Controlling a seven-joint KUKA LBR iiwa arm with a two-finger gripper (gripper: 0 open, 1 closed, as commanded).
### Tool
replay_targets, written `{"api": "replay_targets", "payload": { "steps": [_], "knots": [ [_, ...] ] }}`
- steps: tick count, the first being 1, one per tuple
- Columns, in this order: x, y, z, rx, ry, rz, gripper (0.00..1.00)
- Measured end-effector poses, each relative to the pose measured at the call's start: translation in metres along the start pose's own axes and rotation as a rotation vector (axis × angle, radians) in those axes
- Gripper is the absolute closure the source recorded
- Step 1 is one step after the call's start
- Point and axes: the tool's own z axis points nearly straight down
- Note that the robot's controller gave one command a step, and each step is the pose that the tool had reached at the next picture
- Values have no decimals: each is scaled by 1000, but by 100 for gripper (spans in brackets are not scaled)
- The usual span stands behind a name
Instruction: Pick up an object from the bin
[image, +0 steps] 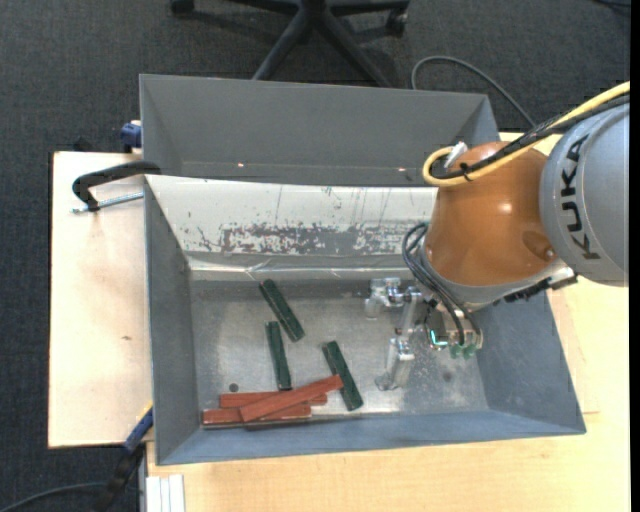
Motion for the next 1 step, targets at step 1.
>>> {"api": "replay_targets", "payload": {
  "steps": [1],
  "knots": [
    [-5, 55, 120, 1, -5, -541, 0]
  ]
}}
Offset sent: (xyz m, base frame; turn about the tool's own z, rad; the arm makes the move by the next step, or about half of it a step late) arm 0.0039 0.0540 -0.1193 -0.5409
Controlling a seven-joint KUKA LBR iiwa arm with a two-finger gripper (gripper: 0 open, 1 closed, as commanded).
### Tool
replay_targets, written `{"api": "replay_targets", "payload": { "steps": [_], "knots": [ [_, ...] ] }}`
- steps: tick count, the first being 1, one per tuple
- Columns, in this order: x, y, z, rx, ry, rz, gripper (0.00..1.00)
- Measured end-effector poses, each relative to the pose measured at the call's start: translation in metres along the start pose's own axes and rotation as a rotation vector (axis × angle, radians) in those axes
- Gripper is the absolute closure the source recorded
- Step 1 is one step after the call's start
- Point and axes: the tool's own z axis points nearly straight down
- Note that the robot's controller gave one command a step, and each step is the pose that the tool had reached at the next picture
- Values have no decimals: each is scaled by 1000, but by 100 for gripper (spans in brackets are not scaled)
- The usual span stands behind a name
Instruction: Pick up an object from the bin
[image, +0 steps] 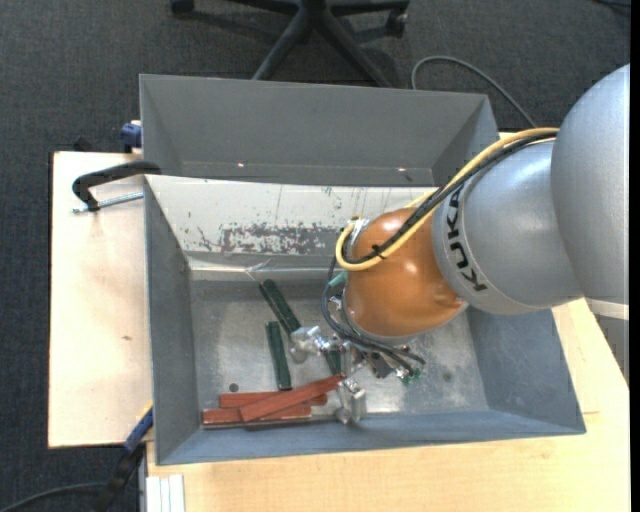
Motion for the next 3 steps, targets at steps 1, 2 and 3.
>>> {"api": "replay_targets", "payload": {
  "steps": [1, 2, 3],
  "knots": [
    [-5, 10, -33, 3, -8, -13, 0],
    [-5, 2, -31, 3, -5, -108, 0],
    [3, -4, 0, 0, 2, -206, 0]
  ]
}}
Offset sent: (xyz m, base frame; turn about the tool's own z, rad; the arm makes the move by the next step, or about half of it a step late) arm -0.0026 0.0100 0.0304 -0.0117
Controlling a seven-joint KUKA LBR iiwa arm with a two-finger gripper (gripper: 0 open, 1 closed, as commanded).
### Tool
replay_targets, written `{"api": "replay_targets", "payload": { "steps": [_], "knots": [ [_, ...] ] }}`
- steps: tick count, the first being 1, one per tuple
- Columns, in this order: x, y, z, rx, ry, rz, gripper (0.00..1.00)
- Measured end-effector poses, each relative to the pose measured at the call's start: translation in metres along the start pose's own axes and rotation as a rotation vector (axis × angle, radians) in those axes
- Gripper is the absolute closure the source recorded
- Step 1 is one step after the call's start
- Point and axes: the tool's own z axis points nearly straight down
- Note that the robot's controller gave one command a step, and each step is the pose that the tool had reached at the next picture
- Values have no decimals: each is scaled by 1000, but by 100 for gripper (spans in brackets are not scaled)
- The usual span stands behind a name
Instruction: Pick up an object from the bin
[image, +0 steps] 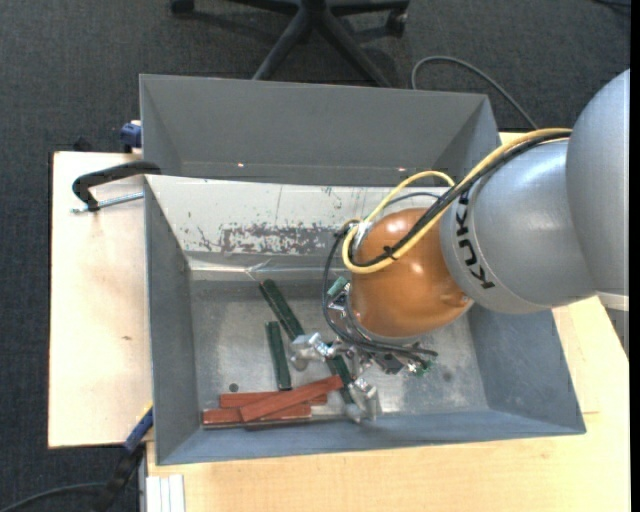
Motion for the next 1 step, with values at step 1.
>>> {"api": "replay_targets", "payload": {
  "steps": [1],
  "knots": [
    [-26, 29, -1, 1, -6, 60, 0]
  ]
}}
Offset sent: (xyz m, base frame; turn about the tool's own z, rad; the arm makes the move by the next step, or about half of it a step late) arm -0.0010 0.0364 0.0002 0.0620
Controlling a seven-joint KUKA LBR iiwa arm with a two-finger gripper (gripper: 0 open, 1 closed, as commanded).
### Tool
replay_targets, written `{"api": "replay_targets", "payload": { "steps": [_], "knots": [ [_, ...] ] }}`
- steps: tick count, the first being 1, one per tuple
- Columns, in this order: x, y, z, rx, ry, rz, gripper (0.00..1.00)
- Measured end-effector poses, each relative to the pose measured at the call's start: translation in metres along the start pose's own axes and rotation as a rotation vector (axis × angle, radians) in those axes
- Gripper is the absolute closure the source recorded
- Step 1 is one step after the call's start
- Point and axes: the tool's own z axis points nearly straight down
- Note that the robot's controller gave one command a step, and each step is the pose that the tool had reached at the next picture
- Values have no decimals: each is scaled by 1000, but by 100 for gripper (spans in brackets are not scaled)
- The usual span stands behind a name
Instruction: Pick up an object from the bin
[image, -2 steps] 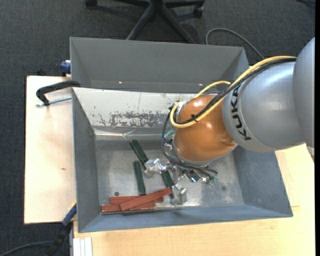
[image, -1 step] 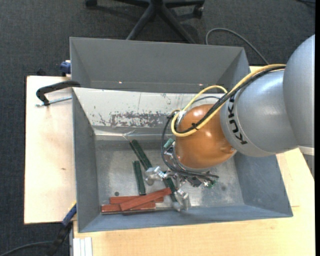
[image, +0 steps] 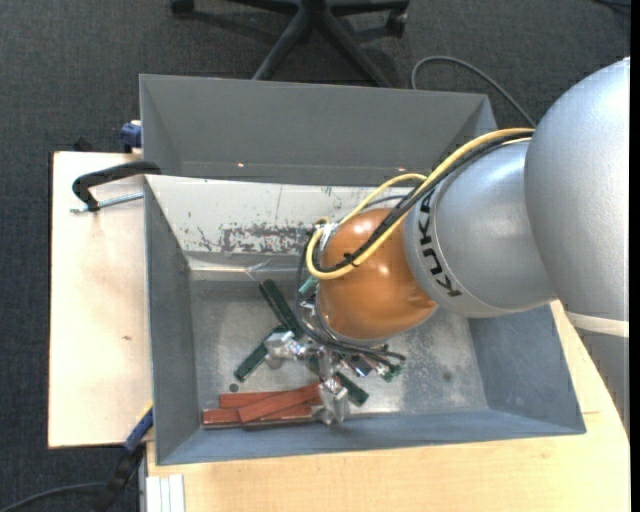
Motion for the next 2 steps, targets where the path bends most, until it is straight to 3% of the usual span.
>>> {"api": "replay_targets", "payload": {
  "steps": [1, 2],
  "knots": [
    [2, -5, 0, 6, 5, 5, 100],
    [-2, -6, -101, 6, -8, 6, 100]
  ]
}}
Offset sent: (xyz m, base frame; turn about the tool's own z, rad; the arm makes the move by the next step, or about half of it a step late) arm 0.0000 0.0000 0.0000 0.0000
